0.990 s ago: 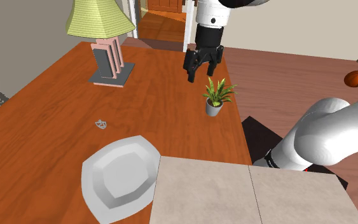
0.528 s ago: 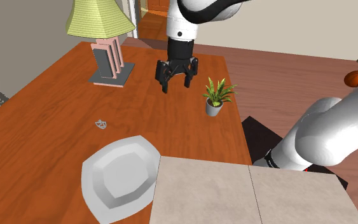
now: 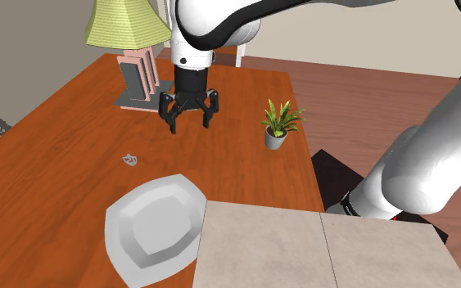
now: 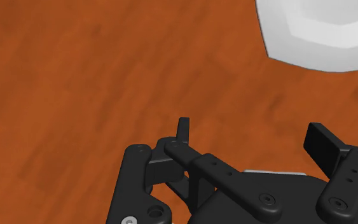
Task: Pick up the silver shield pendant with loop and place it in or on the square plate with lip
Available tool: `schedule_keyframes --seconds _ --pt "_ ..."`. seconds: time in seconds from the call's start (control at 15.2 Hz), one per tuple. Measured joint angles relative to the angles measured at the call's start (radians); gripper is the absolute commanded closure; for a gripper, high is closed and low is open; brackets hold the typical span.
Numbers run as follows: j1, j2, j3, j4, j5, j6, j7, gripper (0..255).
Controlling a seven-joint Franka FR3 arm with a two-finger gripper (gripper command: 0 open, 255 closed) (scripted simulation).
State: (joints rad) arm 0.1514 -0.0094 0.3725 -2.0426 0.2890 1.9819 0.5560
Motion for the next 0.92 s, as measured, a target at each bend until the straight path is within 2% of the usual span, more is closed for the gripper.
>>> schedule_keyframes --seconds 0.33,0.79,0.92 --pt "0.040 0.185 0.026 0.149 -0.026 0.045 0.106 0" --pt "0.123 0.456 0.029 0.442 -0.078 0.041 0.249 0" --pt "0.139 0.501 0.026 0.487 -0.086 0.043 0.268 0"
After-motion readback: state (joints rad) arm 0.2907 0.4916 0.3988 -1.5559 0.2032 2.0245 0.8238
